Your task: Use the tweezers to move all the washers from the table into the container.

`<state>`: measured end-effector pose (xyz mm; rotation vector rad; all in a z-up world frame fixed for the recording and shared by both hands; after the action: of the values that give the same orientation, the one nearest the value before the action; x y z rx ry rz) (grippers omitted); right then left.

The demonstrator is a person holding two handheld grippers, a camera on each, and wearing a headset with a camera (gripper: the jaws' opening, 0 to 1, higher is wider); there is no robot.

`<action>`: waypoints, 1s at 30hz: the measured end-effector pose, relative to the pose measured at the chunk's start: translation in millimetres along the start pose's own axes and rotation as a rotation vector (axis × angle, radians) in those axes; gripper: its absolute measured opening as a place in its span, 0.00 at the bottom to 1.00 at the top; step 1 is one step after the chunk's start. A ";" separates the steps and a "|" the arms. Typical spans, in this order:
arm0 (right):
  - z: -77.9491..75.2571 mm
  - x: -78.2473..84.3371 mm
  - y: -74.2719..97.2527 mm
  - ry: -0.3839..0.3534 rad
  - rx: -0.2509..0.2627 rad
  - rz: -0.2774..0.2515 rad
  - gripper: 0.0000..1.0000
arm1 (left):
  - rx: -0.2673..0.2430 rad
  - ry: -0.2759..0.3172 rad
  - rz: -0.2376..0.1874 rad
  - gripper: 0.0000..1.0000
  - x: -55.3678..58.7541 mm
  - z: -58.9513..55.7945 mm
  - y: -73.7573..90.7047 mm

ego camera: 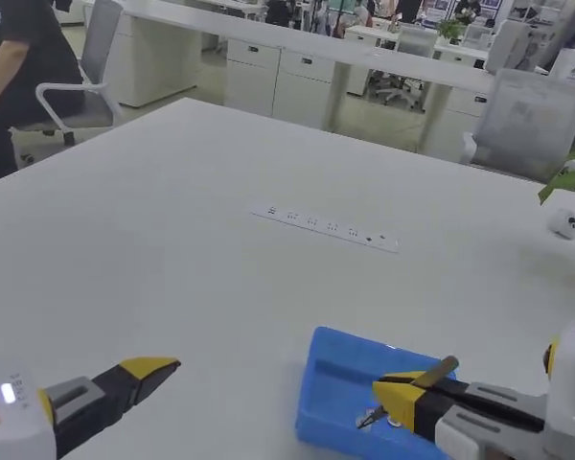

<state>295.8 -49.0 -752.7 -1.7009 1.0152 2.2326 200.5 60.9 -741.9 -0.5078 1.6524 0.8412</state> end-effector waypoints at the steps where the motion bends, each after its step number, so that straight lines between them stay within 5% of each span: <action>1: -1.0 -1.3 -0.9 0.000 0.001 -0.001 0.03 | 0.000 0.000 0.000 0.71 0.1 0.2 -0.1; 20: -13.6 -23.2 -19.0 0.040 0.005 -0.010 0.03 | 0.000 0.001 0.000 0.71 0.4 2.3 -0.9; 30: -22.0 -11.5 -33.3 0.039 0.011 0.034 0.03 | -0.003 0.002 -0.001 0.71 0.4 3.1 -0.9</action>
<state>334.0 -33.8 -758.9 -1.7425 1.0712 2.2186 203.1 62.7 -742.8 -0.5115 1.6530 0.8433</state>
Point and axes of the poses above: the centre of the closed fingertips' face, and the gripper's own axes: y roughly backward along the fingers, z roughly to its left, x roughly out of its underside, the point moved 1 cm from there along y, roughly backward along the fingers, and after that the axes turned 10 degrees about x, right-handed, at the moved point
